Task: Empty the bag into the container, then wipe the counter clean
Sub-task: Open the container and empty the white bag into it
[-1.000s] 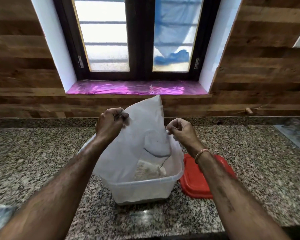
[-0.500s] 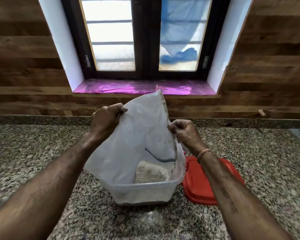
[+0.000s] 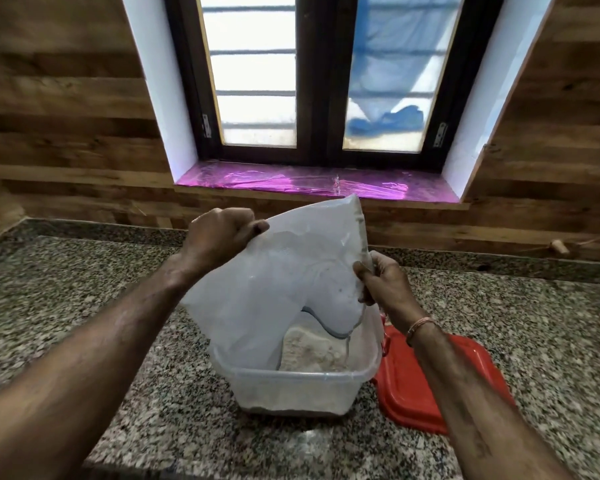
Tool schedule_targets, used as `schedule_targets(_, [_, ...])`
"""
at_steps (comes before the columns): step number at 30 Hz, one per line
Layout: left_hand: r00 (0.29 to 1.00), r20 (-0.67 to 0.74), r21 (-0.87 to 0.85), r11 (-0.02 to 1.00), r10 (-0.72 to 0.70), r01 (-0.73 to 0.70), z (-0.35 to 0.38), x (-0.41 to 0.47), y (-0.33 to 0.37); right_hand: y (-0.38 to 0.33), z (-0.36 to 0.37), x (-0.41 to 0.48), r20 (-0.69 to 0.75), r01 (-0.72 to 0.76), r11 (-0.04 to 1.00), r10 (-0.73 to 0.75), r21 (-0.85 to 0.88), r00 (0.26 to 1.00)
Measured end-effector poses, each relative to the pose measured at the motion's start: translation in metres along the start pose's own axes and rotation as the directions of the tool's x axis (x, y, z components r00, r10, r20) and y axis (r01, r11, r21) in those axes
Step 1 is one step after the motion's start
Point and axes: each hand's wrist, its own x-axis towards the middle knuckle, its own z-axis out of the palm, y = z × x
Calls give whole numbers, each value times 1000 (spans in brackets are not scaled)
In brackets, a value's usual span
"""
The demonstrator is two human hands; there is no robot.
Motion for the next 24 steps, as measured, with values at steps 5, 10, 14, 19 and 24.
schedule_targets(5, [876, 434, -209, 922, -212, 327, -14, -38, -62, 2, -6, -8, 65, -109, 987, 102, 115, 993])
schedule_targets(10, [847, 402, -686, 497, -348, 531, 6, -87, -73, -3, -4, -7, 117, -91, 994, 84, 54, 990])
schedule_targets(14, [897, -20, -495, 784, -442, 375, 23, -84, -63, 7, -5, 2, -33, -13, 926, 0, -377, 999])
schedule_targets(19, [787, 116, -962, 129, -606, 241, 24, -91, -43, 13, -11, -5, 15, -93, 984, 92, 150, 996])
schedule_targets(24, [851, 203, -879, 292, -485, 376, 65, -131, -18, 11, -12, -9, 76, 1, 991, -12, 135, 997])
